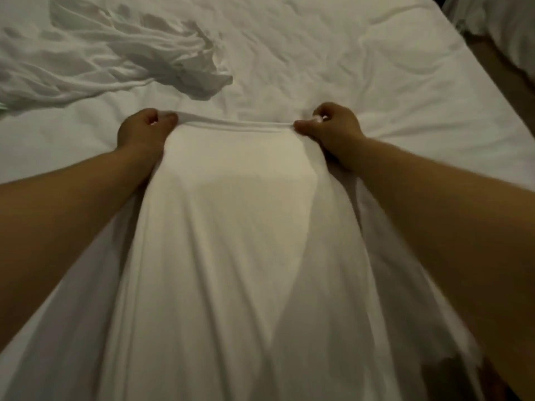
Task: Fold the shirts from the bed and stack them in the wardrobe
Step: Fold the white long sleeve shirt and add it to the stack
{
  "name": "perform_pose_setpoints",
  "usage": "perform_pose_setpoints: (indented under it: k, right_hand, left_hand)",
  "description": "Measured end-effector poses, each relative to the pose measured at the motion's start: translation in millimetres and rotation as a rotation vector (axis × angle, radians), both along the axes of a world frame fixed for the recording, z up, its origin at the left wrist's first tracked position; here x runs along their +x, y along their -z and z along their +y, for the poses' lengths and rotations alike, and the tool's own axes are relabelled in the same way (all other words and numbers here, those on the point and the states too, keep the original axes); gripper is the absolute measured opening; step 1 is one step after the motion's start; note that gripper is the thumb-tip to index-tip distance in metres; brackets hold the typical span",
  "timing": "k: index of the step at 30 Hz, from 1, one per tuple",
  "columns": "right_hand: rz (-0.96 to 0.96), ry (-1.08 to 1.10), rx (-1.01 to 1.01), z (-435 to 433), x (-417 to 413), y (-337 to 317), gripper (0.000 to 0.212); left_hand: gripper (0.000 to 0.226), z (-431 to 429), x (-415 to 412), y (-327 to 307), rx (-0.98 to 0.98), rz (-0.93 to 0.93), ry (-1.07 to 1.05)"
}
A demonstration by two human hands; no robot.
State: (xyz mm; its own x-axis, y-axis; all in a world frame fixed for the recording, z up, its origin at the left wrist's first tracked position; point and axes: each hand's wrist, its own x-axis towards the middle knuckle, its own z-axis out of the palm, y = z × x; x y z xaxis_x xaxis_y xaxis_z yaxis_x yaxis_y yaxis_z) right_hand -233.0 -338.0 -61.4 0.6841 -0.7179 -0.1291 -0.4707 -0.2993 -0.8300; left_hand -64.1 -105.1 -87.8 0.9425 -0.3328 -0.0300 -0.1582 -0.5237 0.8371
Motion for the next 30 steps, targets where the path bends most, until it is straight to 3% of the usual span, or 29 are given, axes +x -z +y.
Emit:
perform_pose_setpoints:
  k: [7, 12, 15, 20, 24, 30]
  right_hand:
    - [-0.079, 0.04, 0.26, 5.4, -12.2, 1.0, 0.038]
    - [-0.079, 0.074, 0.417, 28.5, -39.5, -6.5, 0.057]
    - [-0.002, 0.052, 0.278, 52.4, -60.4, -8.2, 0.068]
    - [0.039, 0.111, 0.182, 101.5, -103.5, -5.9, 0.079]
    - [0.055, 0.094, 0.17, 137.7, -145.6, -17.4, 0.08]
    - [0.064, 0.086, 0.242, 199.4, -233.6, -21.8, 0.056]
  left_hand:
    - [0.029, 6.2, -16.4, -5.1, 0.114, -0.01, 0.024]
    - [0.026, 40.7, -51.9, -17.9, -0.209, 0.397, -0.06]
    - [0.02, 62.5, -86.9, -25.2, -0.218, 0.502, -0.036]
    - [0.061, 105.1, -145.7, -31.2, -0.107, 0.502, 0.079]
    - [0.075, 136.1, -181.4, -33.6, -0.07, 0.49, 0.061]
    - [0.051, 188.3, -249.1, -44.8, -0.047, 0.562, -0.018]
